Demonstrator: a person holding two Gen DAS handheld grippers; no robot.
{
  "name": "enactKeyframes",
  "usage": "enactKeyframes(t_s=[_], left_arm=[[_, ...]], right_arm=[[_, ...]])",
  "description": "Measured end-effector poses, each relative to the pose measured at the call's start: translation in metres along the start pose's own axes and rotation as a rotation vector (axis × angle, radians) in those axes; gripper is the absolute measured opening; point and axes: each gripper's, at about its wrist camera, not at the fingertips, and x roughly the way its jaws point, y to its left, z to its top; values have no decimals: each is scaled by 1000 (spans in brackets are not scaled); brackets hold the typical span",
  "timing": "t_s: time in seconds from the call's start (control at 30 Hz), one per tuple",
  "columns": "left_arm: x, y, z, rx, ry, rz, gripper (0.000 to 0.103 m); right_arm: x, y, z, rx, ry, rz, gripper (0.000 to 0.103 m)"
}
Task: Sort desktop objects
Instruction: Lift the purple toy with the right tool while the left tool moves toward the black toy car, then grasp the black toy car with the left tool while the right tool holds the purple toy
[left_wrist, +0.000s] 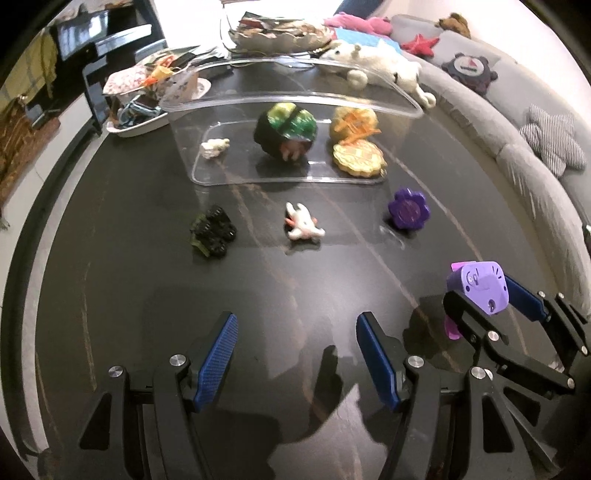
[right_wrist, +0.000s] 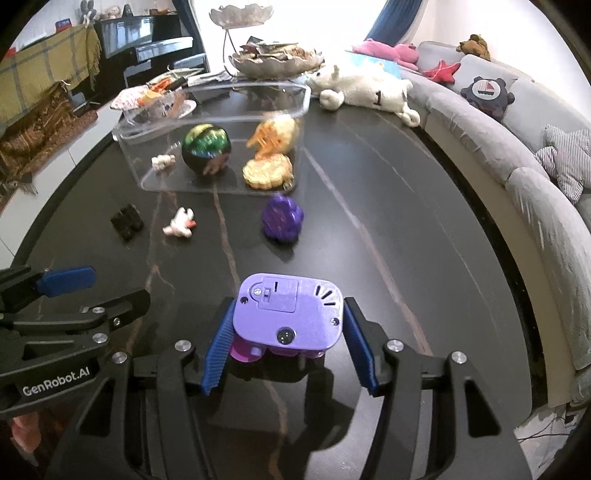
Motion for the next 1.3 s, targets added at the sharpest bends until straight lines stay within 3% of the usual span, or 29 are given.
enactKeyframes(t_s=[0.8,1.0,1.3], left_arm=[[0,53,40,-43,-48,82,61],[14,55,48,-28,-36,76,61],[37,60,52,-26,1,27,52]], right_arm=[[21,50,52,-54,-53,82,54],[34,52,56,-60,-40,62,54],[52,57,57,-81,-16,26,54]])
